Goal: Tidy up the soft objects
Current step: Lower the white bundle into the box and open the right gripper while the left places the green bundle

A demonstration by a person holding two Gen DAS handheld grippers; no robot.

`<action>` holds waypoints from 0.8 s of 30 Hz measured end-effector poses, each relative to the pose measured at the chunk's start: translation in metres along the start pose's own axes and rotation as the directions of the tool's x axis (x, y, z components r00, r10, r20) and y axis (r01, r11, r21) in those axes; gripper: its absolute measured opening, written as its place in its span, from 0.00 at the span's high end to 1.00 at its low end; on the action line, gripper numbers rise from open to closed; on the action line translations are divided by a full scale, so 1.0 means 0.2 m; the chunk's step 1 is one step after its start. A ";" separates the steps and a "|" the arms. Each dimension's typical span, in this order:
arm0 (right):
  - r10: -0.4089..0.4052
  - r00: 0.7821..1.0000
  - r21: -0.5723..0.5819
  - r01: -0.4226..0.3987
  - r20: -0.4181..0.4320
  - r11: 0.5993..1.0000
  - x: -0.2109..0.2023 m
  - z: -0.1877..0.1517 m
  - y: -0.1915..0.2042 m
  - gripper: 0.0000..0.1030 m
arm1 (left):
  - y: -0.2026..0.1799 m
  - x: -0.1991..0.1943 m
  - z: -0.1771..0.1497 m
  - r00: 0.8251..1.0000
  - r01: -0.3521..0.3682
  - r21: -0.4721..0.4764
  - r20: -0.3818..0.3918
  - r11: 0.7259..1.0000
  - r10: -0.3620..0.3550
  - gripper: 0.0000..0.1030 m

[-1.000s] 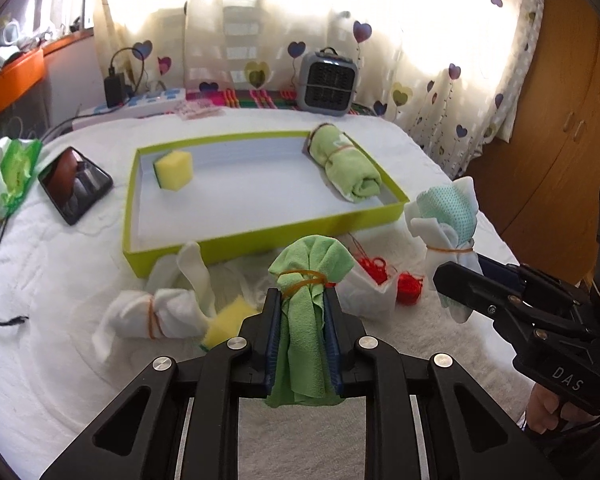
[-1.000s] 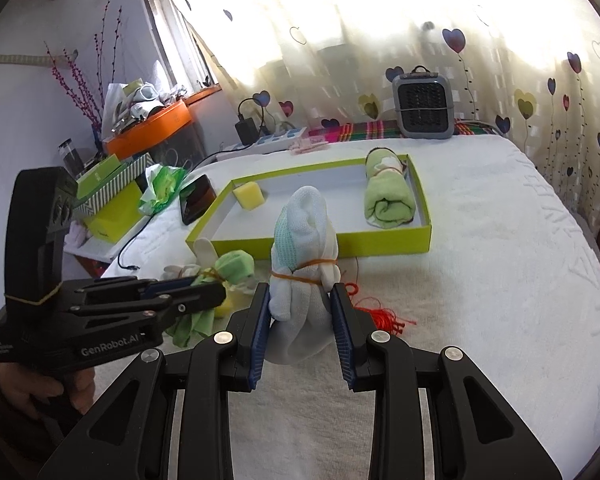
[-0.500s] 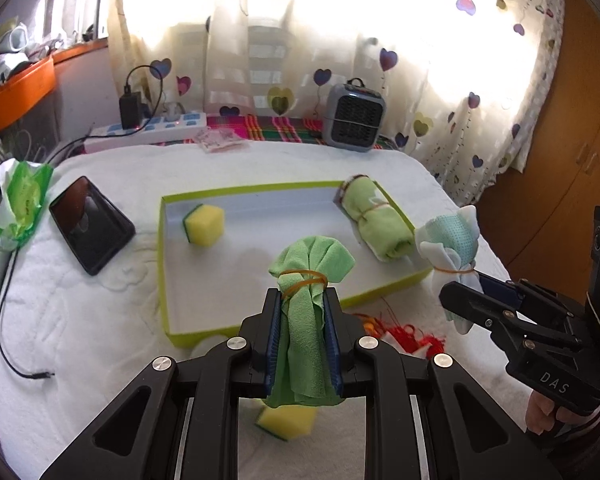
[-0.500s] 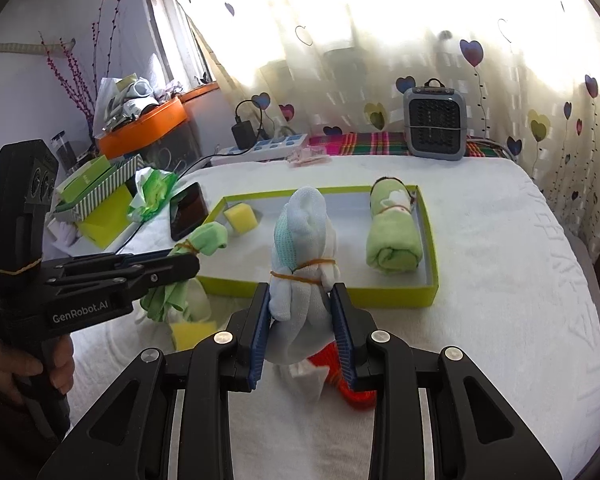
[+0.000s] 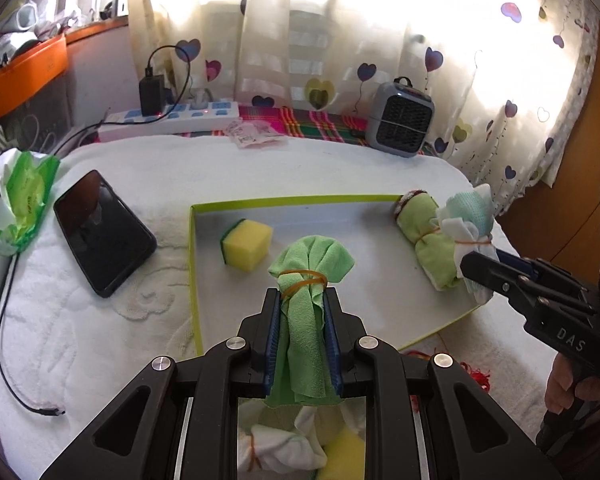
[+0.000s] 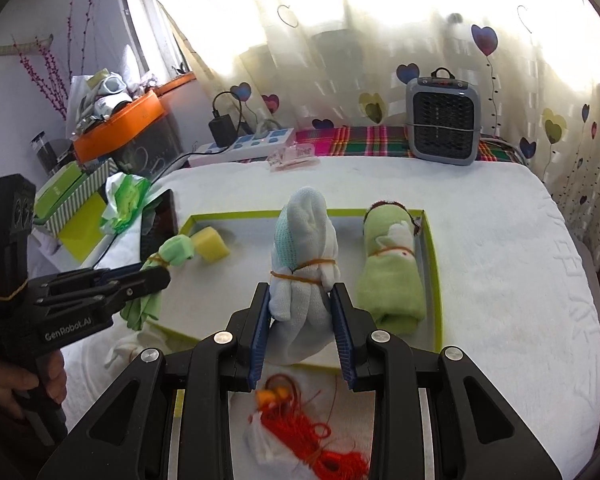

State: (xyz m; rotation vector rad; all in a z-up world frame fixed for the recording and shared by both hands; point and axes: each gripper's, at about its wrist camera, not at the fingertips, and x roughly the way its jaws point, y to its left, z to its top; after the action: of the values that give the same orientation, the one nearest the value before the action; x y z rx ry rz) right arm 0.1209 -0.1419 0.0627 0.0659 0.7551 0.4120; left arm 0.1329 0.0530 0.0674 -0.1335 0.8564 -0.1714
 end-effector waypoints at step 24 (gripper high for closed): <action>-0.105 0.983 -0.051 0.099 -0.152 0.994 0.40 0.08 -0.03 0.70 | 0.07 0.27 0.02 0.995 -0.072 -0.001 -0.067 0.997 0.072 0.82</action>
State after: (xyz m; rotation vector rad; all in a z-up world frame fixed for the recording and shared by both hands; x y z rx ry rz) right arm 0.1863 -0.1159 0.0206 -0.0459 0.8985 0.3381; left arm 0.1722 0.0568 0.0285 -0.1004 0.9266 -0.1072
